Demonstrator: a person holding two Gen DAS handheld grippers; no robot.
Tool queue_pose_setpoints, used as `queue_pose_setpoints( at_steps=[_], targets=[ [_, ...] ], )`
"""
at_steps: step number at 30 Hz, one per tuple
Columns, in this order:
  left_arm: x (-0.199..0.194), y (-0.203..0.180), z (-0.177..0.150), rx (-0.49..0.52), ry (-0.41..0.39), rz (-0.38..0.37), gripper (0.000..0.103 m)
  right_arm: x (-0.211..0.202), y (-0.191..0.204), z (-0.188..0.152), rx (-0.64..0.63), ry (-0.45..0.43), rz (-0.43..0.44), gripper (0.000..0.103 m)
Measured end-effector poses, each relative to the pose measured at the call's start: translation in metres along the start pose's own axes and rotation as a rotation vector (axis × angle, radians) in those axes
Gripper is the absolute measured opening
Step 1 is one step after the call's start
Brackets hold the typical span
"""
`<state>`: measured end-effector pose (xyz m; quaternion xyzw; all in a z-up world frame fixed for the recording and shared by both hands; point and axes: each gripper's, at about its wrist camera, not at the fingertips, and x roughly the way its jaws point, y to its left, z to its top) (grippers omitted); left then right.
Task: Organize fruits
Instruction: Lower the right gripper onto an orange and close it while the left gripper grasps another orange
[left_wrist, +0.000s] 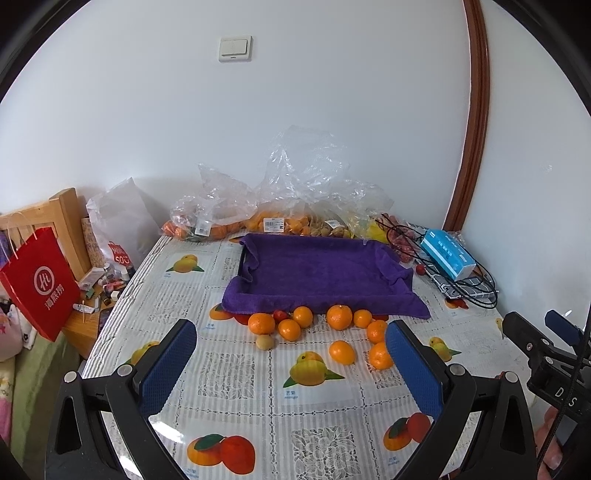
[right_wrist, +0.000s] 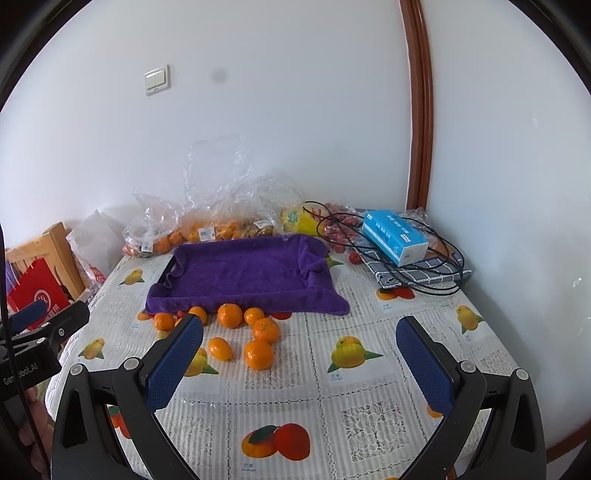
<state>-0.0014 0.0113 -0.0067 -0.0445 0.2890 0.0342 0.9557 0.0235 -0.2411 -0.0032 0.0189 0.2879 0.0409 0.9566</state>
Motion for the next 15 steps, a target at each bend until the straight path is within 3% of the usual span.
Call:
queue_pose_setpoints(
  at_steps=[8,15],
  targets=[
    [0.023,0.0,-0.002,0.015,0.039,0.065,0.103,0.022,0.004,0.001,-0.008,0.017,-0.016,0.103],
    [0.047,0.008,-0.005,0.002,0.066,0.023,0.103,0.045,0.003,-0.003,-0.009,0.008,-0.011,0.103]
  ],
)
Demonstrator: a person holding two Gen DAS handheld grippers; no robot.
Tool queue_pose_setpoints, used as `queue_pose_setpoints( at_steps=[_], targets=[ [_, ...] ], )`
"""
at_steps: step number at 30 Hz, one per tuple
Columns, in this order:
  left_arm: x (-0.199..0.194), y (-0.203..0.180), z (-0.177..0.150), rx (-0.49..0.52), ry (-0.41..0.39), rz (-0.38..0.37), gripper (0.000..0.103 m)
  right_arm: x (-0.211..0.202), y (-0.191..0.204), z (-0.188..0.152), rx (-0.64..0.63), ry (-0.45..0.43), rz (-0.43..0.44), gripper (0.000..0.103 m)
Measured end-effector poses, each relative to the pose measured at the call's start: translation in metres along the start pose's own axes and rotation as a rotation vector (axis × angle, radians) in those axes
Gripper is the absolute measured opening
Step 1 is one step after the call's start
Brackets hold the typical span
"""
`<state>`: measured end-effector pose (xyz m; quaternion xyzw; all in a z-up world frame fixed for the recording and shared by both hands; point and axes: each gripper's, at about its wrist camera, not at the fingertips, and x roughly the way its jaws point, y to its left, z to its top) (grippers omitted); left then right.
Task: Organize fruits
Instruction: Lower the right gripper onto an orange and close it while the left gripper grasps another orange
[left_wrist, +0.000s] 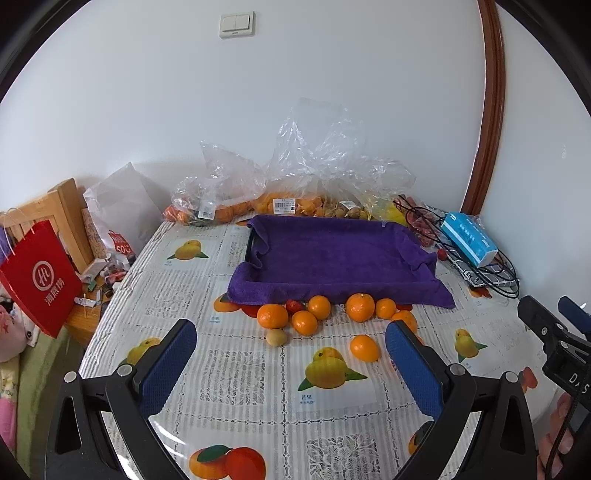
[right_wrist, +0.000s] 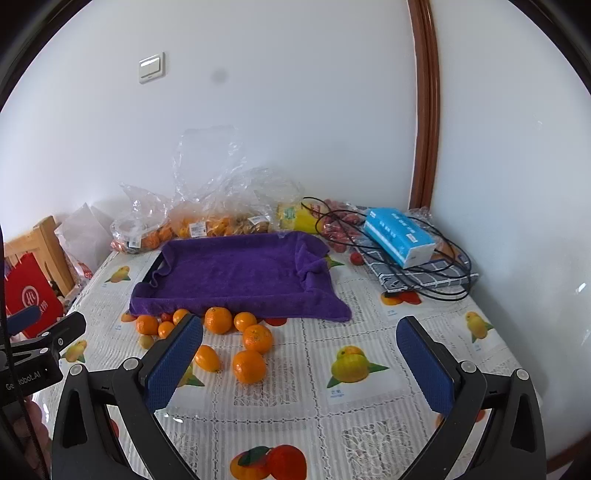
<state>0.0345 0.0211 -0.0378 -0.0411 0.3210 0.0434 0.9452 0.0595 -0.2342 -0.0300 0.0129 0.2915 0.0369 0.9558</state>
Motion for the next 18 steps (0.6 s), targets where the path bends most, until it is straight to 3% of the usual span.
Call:
queue_pose_setpoints(
  at_steps=[3,10,12,18],
  targets=[
    [0.013,0.008,-0.002,-0.042,0.02,-0.055,0.103,0.015,-0.002,-0.003,0.022,0.022,0.009,0.103],
    [0.059,0.025,-0.011,-0.064,0.14,-0.028,0.103,0.061,0.001,-0.022,0.032,0.13,0.071,0.1],
    [0.07,0.032,-0.016,-0.087,0.161,-0.03,0.102,0.075,0.006,-0.029,0.016,0.159,0.071,0.088],
    [0.095,0.042,-0.024,-0.075,0.196,0.027,0.102,0.114,0.019,-0.05,0.021,0.259,0.149,0.063]
  ],
)
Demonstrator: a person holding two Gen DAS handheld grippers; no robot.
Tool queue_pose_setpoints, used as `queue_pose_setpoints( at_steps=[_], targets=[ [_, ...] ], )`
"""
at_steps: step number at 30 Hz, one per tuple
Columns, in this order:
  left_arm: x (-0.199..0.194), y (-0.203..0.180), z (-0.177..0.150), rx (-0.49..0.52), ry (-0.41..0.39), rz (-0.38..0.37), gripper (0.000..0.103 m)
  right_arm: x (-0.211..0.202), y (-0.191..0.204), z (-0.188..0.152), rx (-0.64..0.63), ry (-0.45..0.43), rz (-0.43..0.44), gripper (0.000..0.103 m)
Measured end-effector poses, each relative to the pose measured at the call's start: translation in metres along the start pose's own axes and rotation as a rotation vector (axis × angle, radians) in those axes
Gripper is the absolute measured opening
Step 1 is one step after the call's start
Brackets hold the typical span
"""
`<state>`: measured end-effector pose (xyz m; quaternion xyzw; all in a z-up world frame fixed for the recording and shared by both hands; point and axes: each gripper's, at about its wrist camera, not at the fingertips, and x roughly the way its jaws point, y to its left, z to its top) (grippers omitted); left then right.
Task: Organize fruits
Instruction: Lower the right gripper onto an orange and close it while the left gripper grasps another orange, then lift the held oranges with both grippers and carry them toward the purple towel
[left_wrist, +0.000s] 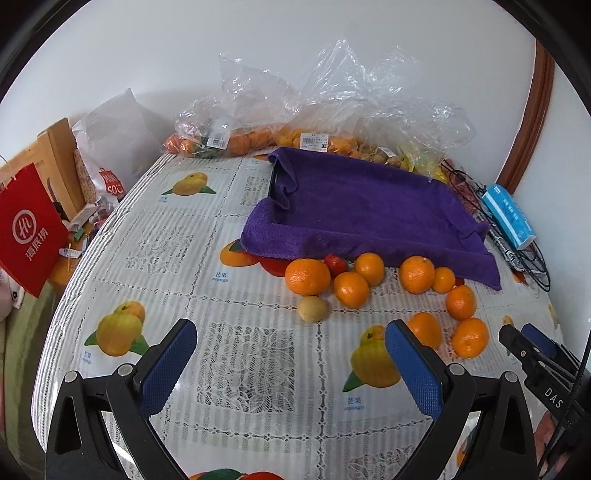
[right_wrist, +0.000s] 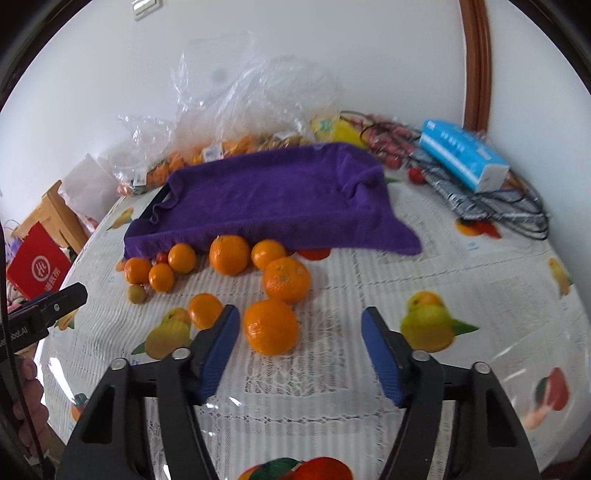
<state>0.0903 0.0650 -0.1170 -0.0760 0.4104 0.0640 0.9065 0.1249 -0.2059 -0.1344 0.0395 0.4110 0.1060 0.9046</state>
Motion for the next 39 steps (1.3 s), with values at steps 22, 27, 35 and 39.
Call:
queue_pose_setpoints(
  at_steps=[22,27,35,39],
  targets=[
    [0.055,0.016,0.01,-0.04,0.043,-0.056,0.091,0.044,0.012,-0.015,-0.065,0.101,0.056,0.043],
    [0.068,0.013,0.02,-0.05,0.047,-0.089,0.075,0.034,0.008,-0.016,-0.072,0.074,0.055,0.043],
    [0.09,0.002,0.031,-0.049,0.06,-0.099,0.067,0.026,0.001,-0.014,-0.07,0.051,0.052,0.042],
    [0.099,0.002,0.03,-0.054,0.077,-0.092,0.058,0.031,0.001,-0.015,-0.07,0.062,0.065,0.042]
  ],
)
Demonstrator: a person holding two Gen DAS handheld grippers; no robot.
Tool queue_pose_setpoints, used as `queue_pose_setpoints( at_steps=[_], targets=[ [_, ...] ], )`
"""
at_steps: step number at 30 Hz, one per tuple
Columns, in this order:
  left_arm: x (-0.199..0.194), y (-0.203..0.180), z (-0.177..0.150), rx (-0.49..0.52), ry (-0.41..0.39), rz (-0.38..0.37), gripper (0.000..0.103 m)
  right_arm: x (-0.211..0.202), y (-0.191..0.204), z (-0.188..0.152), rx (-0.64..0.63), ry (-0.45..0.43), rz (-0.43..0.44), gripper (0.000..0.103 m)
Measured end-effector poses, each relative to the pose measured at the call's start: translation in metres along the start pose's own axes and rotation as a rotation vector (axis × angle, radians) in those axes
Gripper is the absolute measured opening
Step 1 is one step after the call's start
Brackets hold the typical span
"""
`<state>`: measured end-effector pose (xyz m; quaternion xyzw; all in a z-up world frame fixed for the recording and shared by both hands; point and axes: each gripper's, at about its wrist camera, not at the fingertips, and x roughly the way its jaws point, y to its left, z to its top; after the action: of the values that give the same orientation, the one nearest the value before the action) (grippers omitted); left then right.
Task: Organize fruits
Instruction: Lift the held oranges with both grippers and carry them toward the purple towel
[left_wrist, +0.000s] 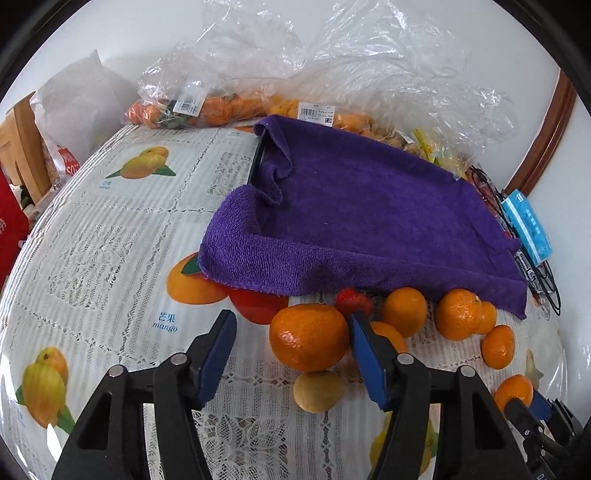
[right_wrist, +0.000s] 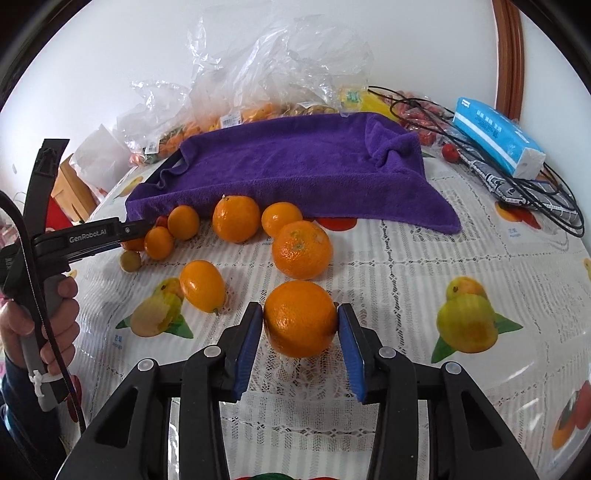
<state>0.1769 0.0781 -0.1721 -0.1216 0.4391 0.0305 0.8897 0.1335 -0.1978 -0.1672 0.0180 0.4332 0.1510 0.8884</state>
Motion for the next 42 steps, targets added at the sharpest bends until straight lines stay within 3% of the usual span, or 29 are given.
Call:
queue_pose_setpoints(
  at_steps=[8,15,18,23,42],
  targets=[
    [0.004,-0.001,-0.002,0.02,-0.007,0.025,0.041,0.016,-0.003,-0.001,0.018,0.037,0.003,0.041],
    [0.002,0.002,-0.004,0.012,-0.011,0.015,0.041,0.017,-0.001,-0.004,0.006,0.013,0.002,0.042],
    [0.0,0.004,-0.005,0.002,-0.013,0.006,0.041,0.019,-0.002,-0.002,0.025,0.006,0.009,0.048],
    [-0.004,0.006,-0.008,-0.012,-0.016,0.003,0.04,0.021,0.001,0.001,0.033,0.008,-0.005,0.043],
    [-0.031,0.017,-0.015,-0.067,-0.056,-0.018,0.04,-0.012,-0.002,-0.002,0.054,-0.055,-0.019,0.042]
  ],
)
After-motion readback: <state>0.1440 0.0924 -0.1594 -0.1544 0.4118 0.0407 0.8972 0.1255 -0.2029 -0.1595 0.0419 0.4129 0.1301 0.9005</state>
